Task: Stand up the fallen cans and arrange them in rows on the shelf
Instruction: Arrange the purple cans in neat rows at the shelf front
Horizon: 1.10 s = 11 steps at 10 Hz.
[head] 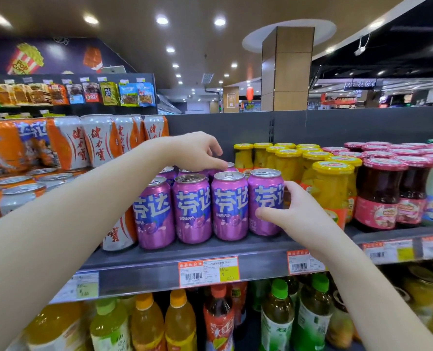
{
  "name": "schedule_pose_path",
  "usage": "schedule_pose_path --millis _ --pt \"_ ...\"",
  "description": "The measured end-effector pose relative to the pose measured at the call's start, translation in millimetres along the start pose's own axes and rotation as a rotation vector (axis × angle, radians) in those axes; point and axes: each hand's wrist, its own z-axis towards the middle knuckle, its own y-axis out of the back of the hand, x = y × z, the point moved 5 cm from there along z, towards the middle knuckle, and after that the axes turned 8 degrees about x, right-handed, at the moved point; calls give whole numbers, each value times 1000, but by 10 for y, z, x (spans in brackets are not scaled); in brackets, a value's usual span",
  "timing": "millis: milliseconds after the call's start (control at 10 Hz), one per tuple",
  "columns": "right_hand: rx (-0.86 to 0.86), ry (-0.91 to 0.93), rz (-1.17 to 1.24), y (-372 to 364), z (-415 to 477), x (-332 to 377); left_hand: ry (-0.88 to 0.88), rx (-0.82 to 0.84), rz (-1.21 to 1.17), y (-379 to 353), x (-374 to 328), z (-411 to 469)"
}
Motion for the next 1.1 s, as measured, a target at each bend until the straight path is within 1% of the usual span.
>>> schedule_pose_path --millis 100,200,400,600,800,900,1000,1100 --pt "-9 22 -53 -2 -22 -20 38 117 23 -12 28 40" --pt "-8 27 -65 -7 -27 -25 6 164 10 -19 12 54" --pt "-5 42 -53 0 -35 -26 -29 178 -28 1 26 60" --pt "-9 53 -51 7 -51 -37 -34 177 -64 -15 59 48" --pt "-42 65 -181 -12 -78 -16 -36 170 -87 -38 83 15" --pt "-54 51 -198 -26 -86 13 -37 172 -115 -70 117 -34" --pt "-73 42 -225 -46 -87 -14 -25 120 -143 -46 196 -85" --pt "-149 52 -248 -6 -130 101 -44 30 -182 15 251 -177"
